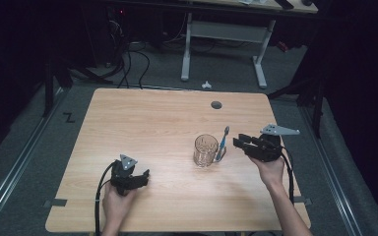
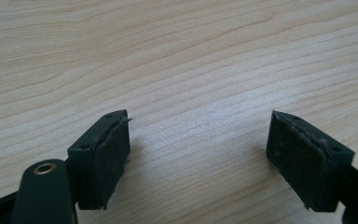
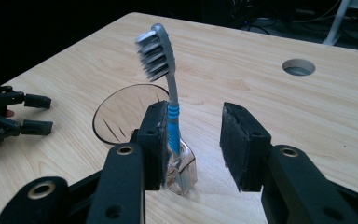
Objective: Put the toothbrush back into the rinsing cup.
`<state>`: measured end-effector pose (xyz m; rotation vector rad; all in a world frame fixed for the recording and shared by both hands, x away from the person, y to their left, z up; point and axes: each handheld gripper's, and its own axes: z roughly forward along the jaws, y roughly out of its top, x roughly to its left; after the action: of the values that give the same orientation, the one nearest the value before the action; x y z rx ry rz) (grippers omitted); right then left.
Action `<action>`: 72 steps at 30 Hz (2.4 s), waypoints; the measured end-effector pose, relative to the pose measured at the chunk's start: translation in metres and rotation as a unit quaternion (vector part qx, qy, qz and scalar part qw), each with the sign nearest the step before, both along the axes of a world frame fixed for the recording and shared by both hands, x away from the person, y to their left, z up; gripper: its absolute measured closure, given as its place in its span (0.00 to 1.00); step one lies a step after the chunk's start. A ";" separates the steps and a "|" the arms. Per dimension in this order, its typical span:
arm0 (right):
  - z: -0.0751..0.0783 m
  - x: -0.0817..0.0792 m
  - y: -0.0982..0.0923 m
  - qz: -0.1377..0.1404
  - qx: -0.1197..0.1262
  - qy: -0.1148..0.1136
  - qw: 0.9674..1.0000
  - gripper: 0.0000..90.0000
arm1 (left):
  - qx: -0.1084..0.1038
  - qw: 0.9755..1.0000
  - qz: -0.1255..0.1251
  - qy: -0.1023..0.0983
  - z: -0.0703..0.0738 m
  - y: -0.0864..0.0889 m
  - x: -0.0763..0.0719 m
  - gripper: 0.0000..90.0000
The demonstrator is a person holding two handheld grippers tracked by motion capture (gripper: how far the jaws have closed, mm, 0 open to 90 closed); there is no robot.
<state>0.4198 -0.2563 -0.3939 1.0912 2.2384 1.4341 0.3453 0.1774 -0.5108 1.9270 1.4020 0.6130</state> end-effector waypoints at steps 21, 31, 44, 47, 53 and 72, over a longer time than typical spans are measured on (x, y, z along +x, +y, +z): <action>-0.006 -0.010 -0.016 -0.015 0.016 -0.004 1.000 0.70 | 0.001 1.000 0.000 0.000 0.000 0.000 0.000 0.24; -0.010 -0.014 -0.028 -0.026 0.019 -0.002 0.999 0.70 | 0.001 1.000 0.000 0.000 0.000 0.000 0.000 0.24; -0.016 -0.017 -0.040 -0.039 0.021 0.003 0.999 0.70 | 0.000 1.000 0.000 0.000 0.000 0.000 0.000 0.24; -0.018 -0.019 -0.042 -0.042 0.022 0.004 0.999 0.70 | 0.000 1.000 0.000 0.000 0.000 0.000 0.000 0.24; -0.020 -0.020 -0.045 -0.046 0.024 0.006 0.999 0.69 | 0.000 1.000 0.000 0.000 0.000 0.000 0.000 0.24; -0.033 -0.025 -0.051 -0.052 0.031 0.015 0.998 0.69 | 0.001 1.000 0.000 0.001 0.000 0.000 0.000 0.24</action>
<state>0.3946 -0.3074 -0.4269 1.2377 2.1358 1.4633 0.3454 0.1773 -0.5108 1.9289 1.4027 0.6134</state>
